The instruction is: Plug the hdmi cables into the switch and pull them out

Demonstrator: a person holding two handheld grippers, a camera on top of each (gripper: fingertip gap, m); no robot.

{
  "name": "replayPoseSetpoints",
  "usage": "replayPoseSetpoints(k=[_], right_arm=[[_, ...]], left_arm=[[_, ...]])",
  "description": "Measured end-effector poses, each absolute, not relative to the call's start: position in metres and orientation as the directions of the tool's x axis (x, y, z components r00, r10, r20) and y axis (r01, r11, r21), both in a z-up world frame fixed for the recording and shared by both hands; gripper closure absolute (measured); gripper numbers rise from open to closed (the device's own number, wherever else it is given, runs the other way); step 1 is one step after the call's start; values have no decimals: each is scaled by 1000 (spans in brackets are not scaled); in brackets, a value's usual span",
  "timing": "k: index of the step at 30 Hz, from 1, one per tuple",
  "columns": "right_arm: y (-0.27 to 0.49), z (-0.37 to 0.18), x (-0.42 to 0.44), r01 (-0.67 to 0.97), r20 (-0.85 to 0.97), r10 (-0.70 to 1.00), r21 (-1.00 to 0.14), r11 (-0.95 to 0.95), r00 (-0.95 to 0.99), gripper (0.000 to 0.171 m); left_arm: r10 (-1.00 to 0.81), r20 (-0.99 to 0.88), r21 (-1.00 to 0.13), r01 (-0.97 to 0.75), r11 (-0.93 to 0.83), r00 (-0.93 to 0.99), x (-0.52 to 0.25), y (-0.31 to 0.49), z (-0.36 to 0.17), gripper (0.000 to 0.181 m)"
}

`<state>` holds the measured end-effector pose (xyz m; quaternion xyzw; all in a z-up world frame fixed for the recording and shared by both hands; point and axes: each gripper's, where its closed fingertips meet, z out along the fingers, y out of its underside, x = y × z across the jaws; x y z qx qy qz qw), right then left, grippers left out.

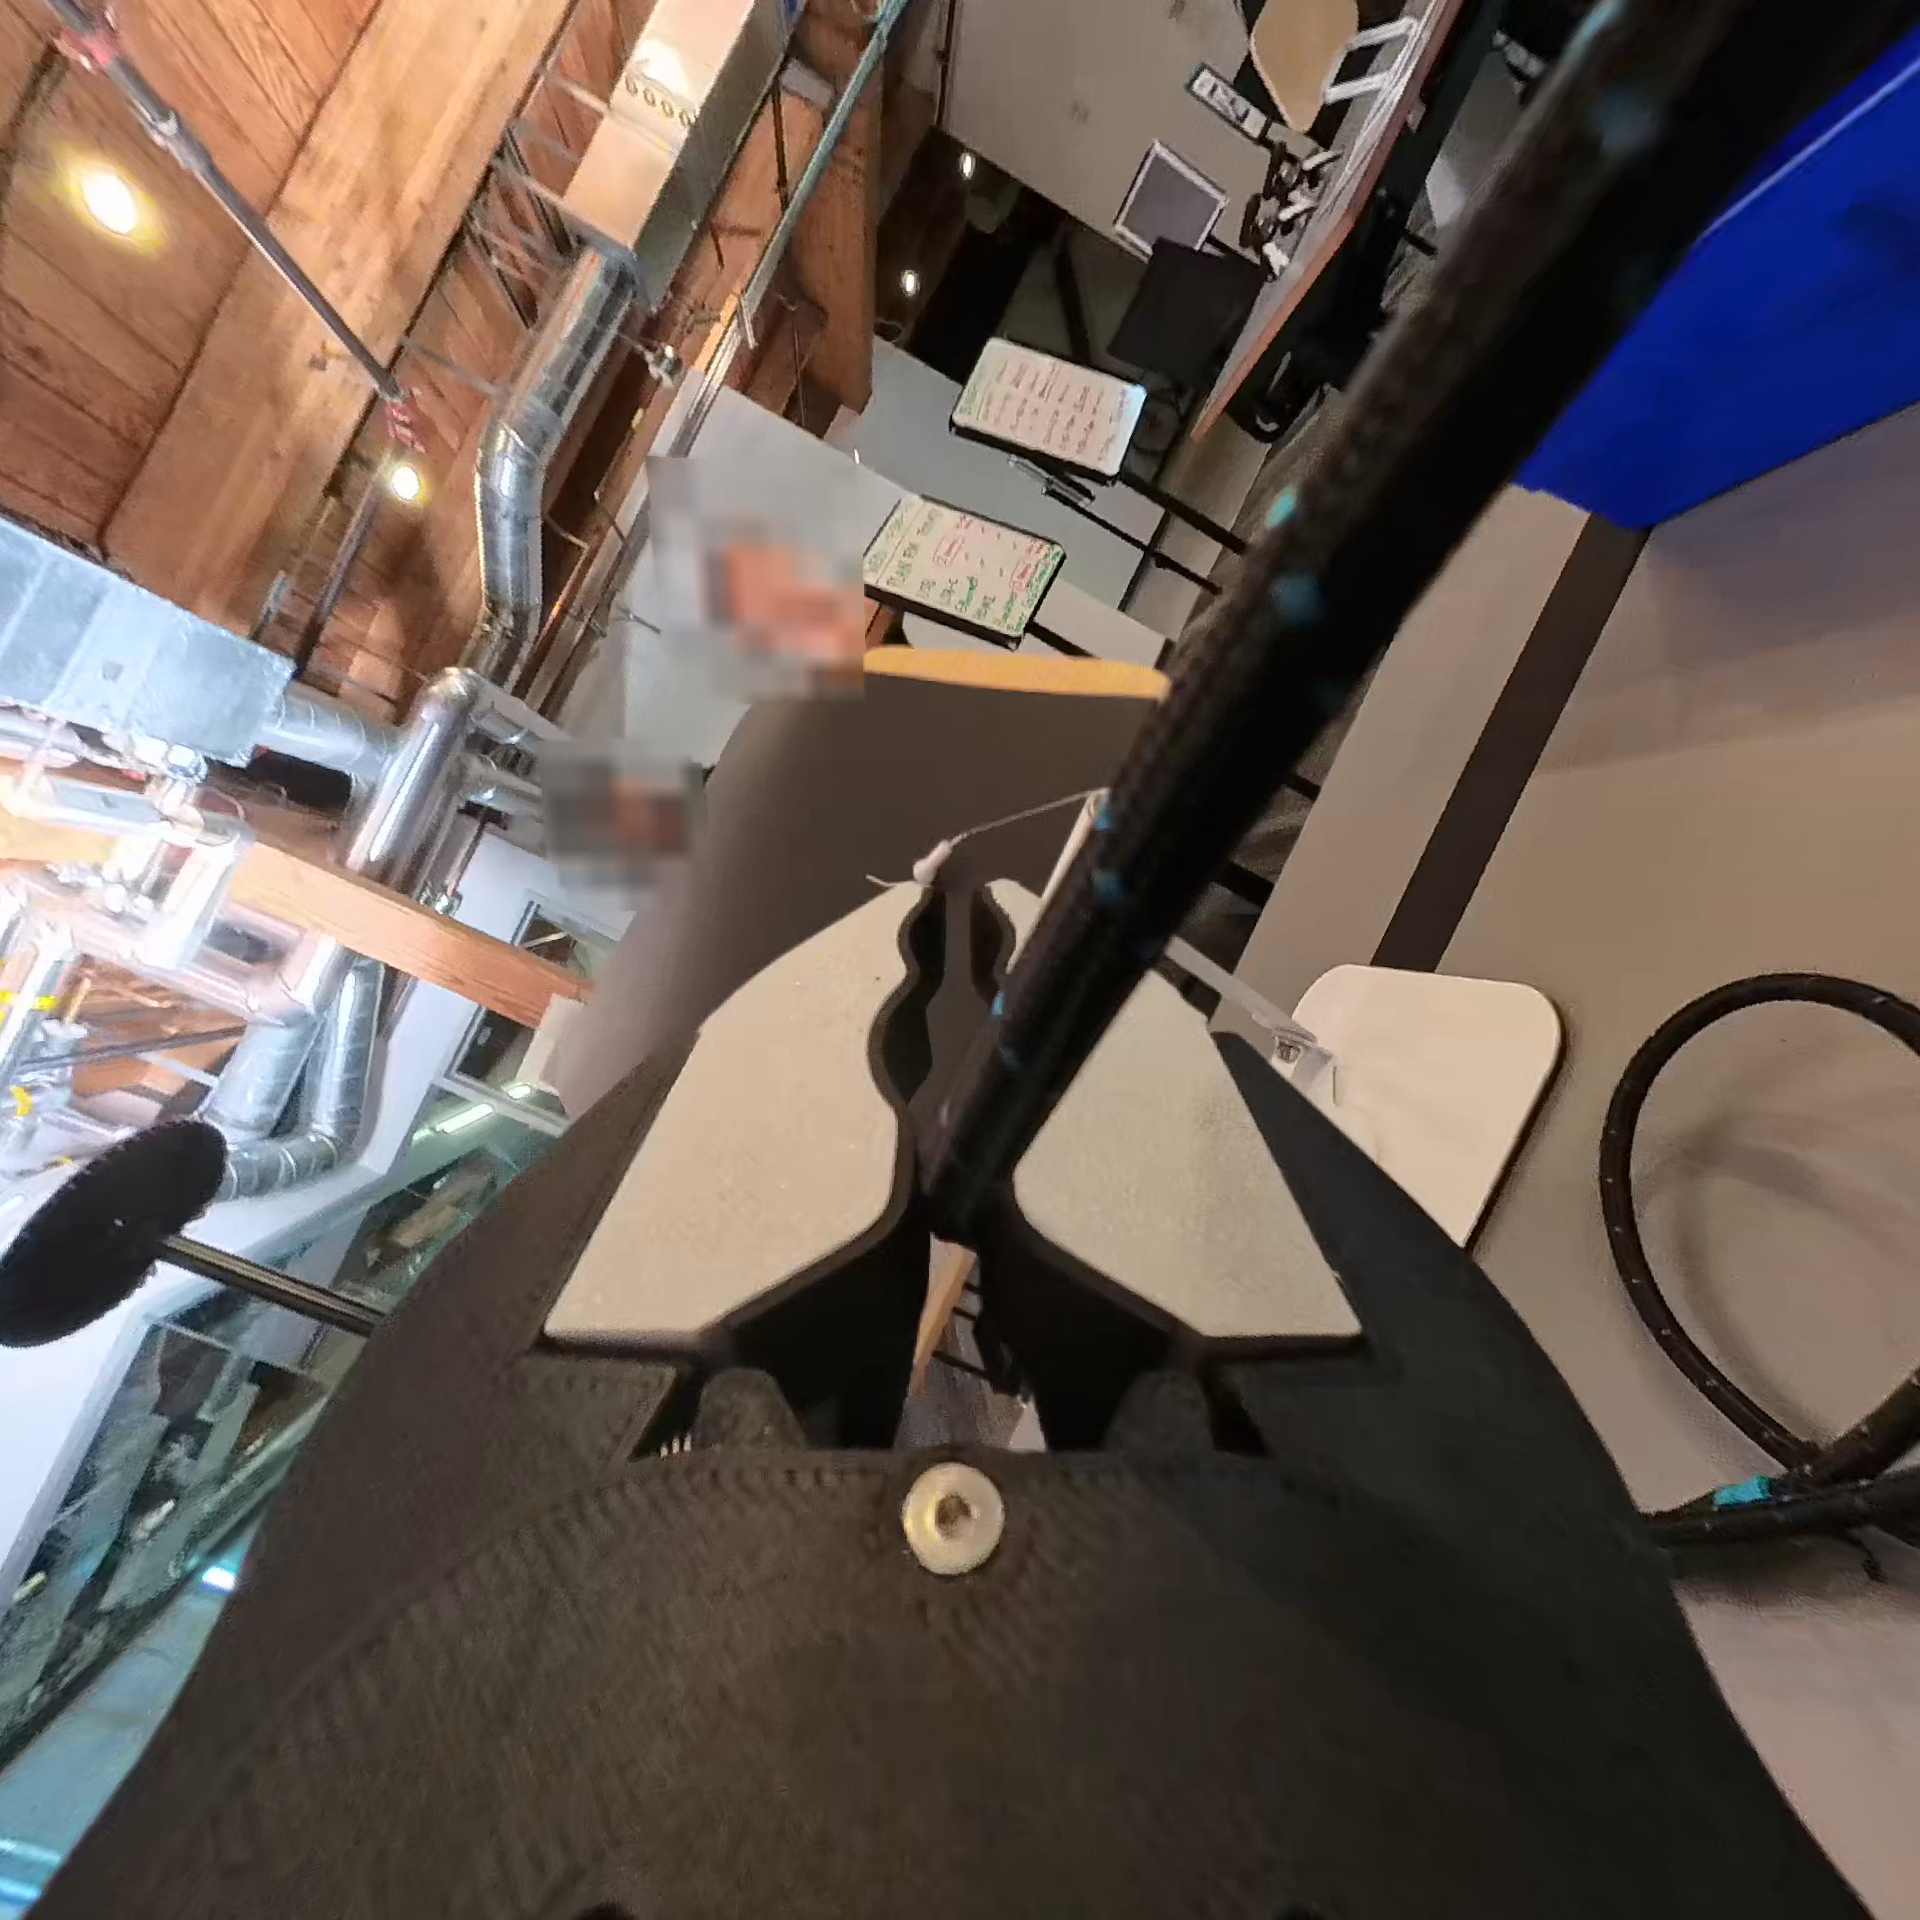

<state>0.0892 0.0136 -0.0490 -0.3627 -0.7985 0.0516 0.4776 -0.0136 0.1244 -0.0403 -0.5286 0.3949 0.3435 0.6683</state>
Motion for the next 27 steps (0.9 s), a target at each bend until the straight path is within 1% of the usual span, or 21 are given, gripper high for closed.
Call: replayPoseSetpoints(k=[1, 4, 5, 6, 7, 9, 12, 13, 14, 16, 19, 22, 24, 26, 27], right_arm=[[25, -62, 86, 558, 715, 624, -392, 731, -315, 63], [39, -90, 84, 568, 631, 656, -384, 728, -414, 76], [41, -97, 84, 563, 615, 653, -376, 736, -443, 84], [39, -102, 83, 533, 611, 636, -377, 757, -471, 87], [39, -106, 80, 516, 619, 624, -378, 769, -477, 91], [42, -113, 77, 507, 637, 612, -372, 777, -469, 104], [44, -114, 73, 495, 690, 601, -387, 778, -404, 131], [44, -112, 73, 487, 710, 599, -400, 776, -371, 170], [45, -109, 72, 486, 714, 618, -432, 759, -330, 171], [50, -106, 73, 494, 732, 630, -460, 738, -259, 171], [50, -107, 76, 516, 755, 626, -464, 720, -194, 171], [50, -105, 82, 556, 785, 599, -431, 710, -158, 171], [50, -106, 85, 579, 764, 631, -457, 675, -133, 171], [52, -111, 89, 605, 742, 660, -474, 640, -117, 171], [49, -112, 89, 597, 704, 703, -524, 607, -96, 171]], left_arm=[[39, -896, -424, -879, 219, 442, -10, 122, -39, 176], [45, -921, -363, -894, 263, 387, 1, 116, -38, 176], [30, -923, -359, -889, 284, 383, 5, 114, -39, 176], [21, -922, -365, -883, 296, 388, 8, 113, -39, 176], [15, -922, -363, -878, 310, 387, 11, 111, -39, 176], [-4, -922, -367, -872, 325, 386, 19, 109, -40, 176], [-39, -901, -421, -846, 328, 433, 23, 109, -43, 176], [-48, -891, -441, -836, 328, 451, 24, 109, -44, 176], [-45, -887, -448, -831, 330, 460, 24, 108, -45, 176], [-62, -875, -472, -821, 322, 479, 26, 108, -48, 176], [-76, -865, -492, -809, 321, 496, 29, 107, -54, 176], [-86, -858, -505, -803, 317, 506, 32, 107, -62, 175], [-136, -843, -537, -790, 295, 521, 33, 108, -72, 174], [-186, -842, -540, -790, 291, 507, 35, 106, -80, 158], [-215, -833, -553, -783, 283, 510, 33, 103, -83, 150]])
